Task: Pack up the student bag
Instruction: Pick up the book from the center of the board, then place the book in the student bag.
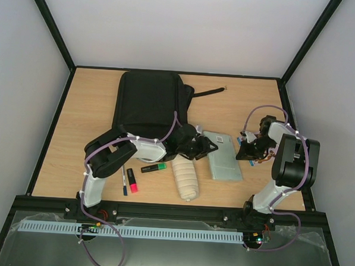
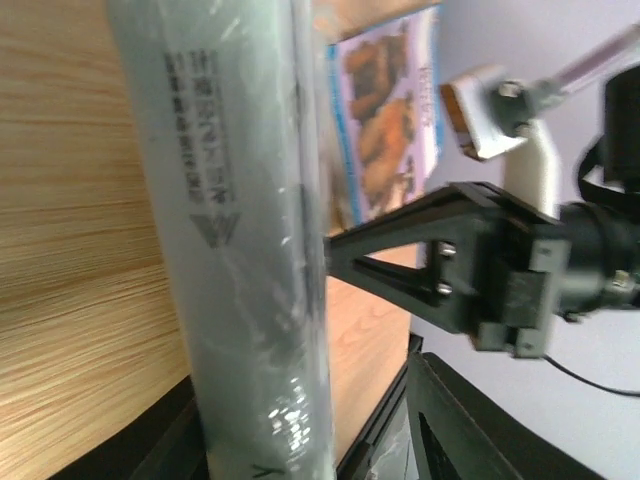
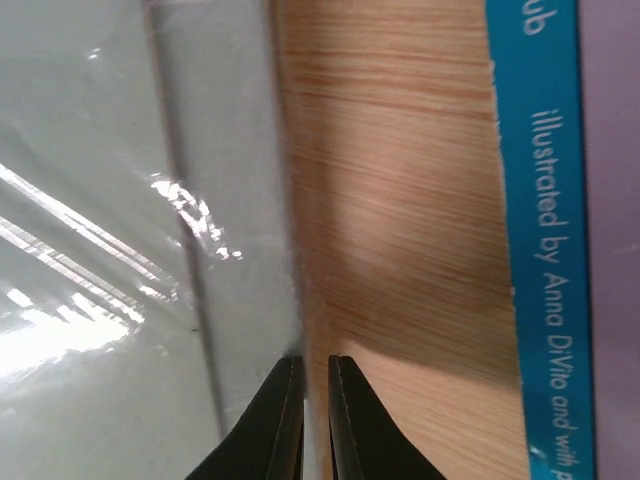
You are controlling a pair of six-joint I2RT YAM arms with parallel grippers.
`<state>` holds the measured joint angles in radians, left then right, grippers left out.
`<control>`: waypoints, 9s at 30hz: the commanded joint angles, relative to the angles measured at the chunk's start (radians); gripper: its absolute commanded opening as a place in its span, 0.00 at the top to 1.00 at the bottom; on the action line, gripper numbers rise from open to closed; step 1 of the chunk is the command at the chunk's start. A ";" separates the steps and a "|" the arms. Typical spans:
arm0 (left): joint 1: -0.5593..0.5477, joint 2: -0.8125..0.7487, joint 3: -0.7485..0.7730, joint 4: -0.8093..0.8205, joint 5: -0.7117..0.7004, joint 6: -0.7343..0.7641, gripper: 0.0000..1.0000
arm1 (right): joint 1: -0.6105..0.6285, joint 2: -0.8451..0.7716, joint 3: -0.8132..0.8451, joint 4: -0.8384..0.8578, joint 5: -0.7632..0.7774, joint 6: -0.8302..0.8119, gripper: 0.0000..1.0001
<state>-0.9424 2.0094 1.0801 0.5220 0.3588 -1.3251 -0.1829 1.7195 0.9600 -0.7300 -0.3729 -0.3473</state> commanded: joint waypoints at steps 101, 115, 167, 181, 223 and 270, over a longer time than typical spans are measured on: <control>0.522 -0.564 -0.165 0.260 0.526 0.195 0.91 | 0.352 -0.408 0.159 0.494 -0.969 0.706 0.77; 0.622 -0.627 -0.060 -0.692 0.058 0.684 0.25 | 0.224 -0.395 0.150 0.453 -0.671 0.606 0.99; 0.126 -0.230 0.088 -1.218 -0.831 1.339 0.62 | 0.183 -0.611 -0.175 0.577 -0.559 0.369 0.99; 0.123 -0.296 0.240 -1.122 -0.759 1.351 0.98 | 0.187 -0.577 -0.039 0.431 -0.533 0.396 0.99; 0.271 -0.434 0.231 -0.800 -0.514 1.189 0.98 | 0.338 -0.573 -0.099 -0.055 -0.721 0.570 0.99; 0.261 -0.522 0.183 -0.703 -0.371 1.196 0.97 | 0.563 0.089 0.269 0.537 -0.616 0.824 0.99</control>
<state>-0.6731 1.5387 1.2610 -0.2665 -0.0490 -0.1394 0.3710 1.8004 1.1473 -0.1890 -0.9771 0.5419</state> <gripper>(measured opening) 0.027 0.183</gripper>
